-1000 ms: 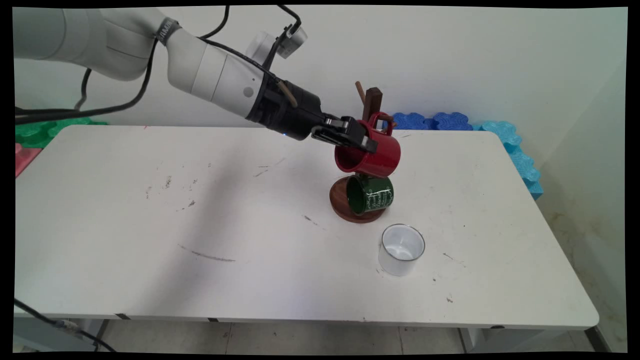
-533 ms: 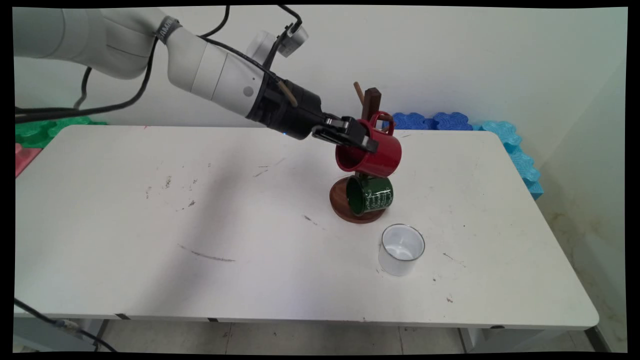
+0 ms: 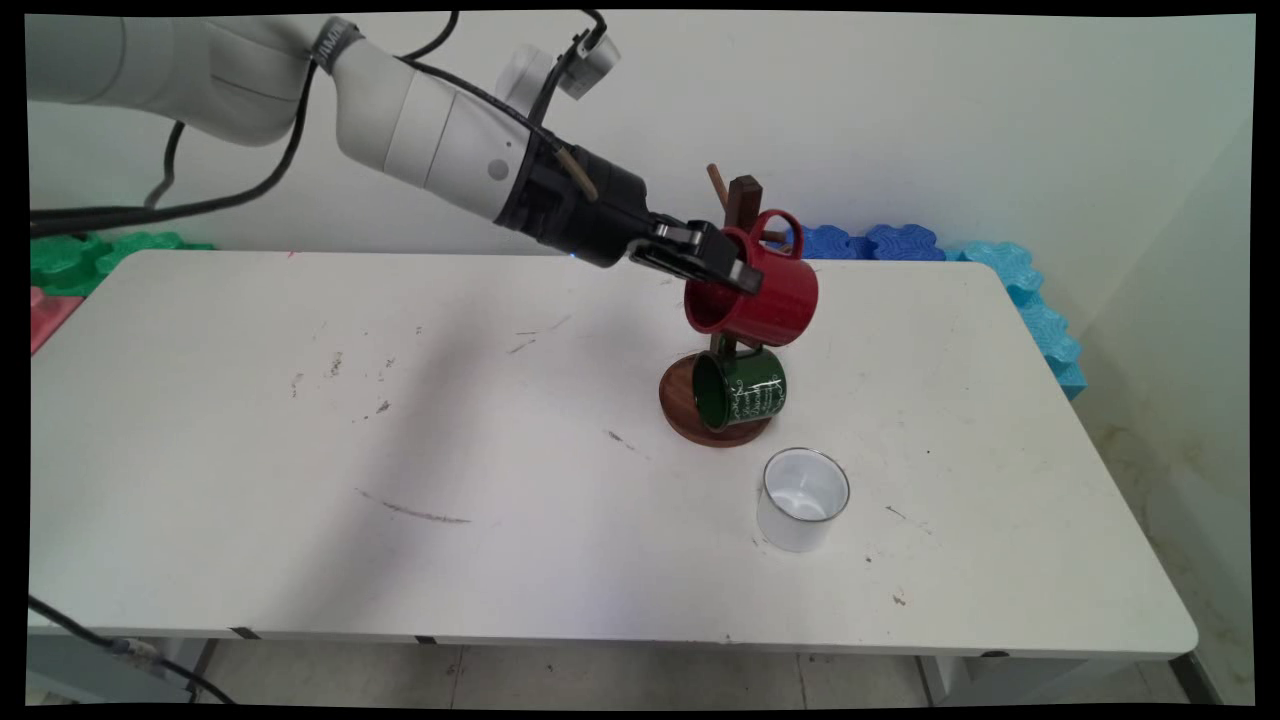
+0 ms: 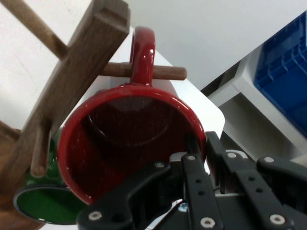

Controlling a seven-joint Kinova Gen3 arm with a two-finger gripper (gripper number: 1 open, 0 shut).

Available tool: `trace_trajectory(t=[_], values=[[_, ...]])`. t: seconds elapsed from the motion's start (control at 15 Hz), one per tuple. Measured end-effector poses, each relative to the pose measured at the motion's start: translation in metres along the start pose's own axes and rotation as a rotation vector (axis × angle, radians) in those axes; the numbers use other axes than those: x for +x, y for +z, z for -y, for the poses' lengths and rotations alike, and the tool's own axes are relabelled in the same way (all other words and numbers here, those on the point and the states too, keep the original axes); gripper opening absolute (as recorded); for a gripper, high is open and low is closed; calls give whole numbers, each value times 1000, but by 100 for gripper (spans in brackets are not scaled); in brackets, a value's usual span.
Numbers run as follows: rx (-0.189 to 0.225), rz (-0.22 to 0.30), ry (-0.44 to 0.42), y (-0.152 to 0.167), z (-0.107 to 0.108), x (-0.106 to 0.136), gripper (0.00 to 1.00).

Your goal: Place the picked object on the table

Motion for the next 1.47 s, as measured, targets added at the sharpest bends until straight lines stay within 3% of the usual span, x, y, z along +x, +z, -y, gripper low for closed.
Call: trace_trajectory(t=[0.87,1.47], values=[[-42,25,40,-16,-17,-3,0],[-55,67,151,-50,-16,-14,0]])
